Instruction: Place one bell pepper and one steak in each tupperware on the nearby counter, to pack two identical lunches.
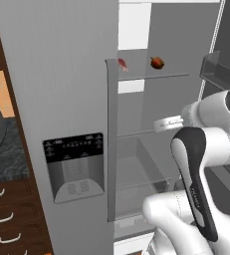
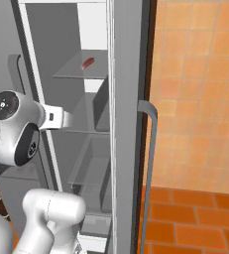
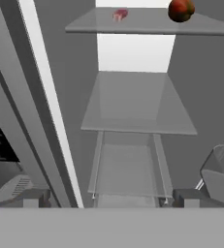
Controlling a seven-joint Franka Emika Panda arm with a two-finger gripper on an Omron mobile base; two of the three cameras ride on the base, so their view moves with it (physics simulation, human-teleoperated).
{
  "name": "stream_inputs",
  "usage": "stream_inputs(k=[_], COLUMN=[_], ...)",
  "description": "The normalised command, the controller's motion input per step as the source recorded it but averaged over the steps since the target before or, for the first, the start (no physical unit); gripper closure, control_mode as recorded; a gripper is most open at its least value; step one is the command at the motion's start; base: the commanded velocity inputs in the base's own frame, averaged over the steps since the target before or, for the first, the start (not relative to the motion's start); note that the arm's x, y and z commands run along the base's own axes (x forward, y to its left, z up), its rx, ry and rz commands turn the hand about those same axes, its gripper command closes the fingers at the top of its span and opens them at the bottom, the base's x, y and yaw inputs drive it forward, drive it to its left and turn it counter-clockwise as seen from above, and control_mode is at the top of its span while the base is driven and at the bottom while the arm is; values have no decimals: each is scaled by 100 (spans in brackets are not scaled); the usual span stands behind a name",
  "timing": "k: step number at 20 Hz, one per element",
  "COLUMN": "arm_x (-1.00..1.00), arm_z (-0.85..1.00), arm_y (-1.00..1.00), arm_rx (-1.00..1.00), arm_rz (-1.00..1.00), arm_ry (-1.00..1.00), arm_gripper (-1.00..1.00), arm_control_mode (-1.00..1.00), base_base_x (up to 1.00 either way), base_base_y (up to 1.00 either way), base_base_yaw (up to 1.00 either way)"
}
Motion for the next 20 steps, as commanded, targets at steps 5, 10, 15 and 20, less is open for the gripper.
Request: stream_inputs(k=[5,10,15,20], arm_x=[2,10,34,50], arm_z=[37,56,26,17], arm_y=[-1,-24,-23,0], arm_rx=[6,1,0,0], arm_rz=[-7,-4,-8,-6], arm_ry=[-3,0,-1,0], arm_gripper=[-100,-100,-100,-100], arm_control_mode=[-100,-100,-100,-100], base_base_x=[0,0,0,0], base_base_y=[0,0,0,0], base_base_yaw=[0,0,0,0])
